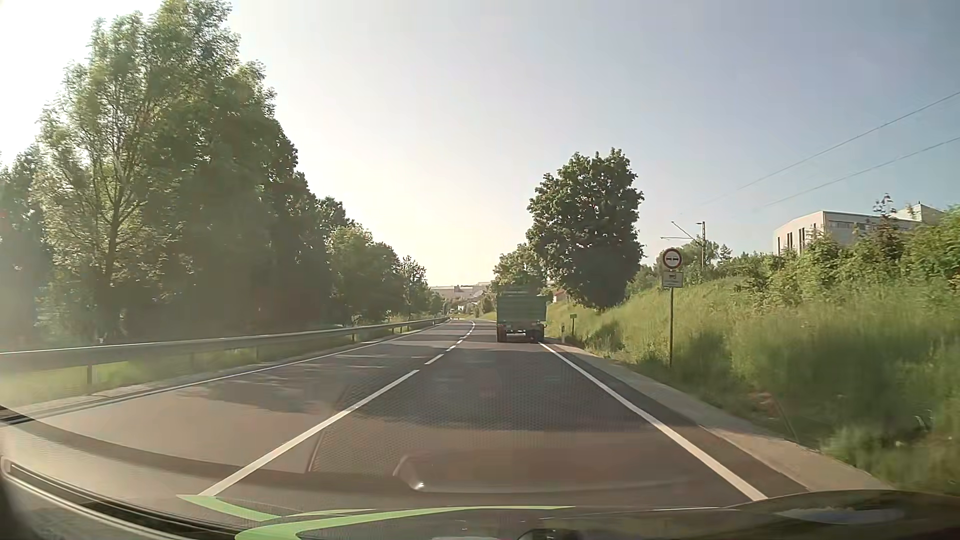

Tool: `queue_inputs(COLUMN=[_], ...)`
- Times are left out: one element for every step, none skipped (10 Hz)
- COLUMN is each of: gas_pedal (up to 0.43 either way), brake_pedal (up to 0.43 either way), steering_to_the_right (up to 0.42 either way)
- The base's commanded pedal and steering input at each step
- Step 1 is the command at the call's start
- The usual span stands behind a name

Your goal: Follow the waypoints while adhering to traffic rules and regulations

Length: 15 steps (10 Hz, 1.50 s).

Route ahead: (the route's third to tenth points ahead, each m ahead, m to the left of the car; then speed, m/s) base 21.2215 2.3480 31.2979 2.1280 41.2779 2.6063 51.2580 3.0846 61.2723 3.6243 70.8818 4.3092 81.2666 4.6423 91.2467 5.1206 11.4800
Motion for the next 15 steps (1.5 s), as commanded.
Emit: queue_inputs(gas_pedal=[0.331, 0.339, 0.378, 0.421, 0.512, 0.531, 0.531, 0.531, 0.531, 0.531, 0.539, 0.571, 0.598, 0.598, 0.598], brake_pedal=[0.000, 0.000, 0.000, 0.000, 0.000, 0.000, 0.000, 0.000, 0.000, 0.000, 0.000, 0.000, 0.000, 0.000, 0.000], steering_to_the_right=[-0.003, -0.004, -0.006, -0.010, -0.015, -0.022, -0.030, -0.035, -0.036, -0.037, -0.037, -0.035, -0.031, -0.025, -0.021])
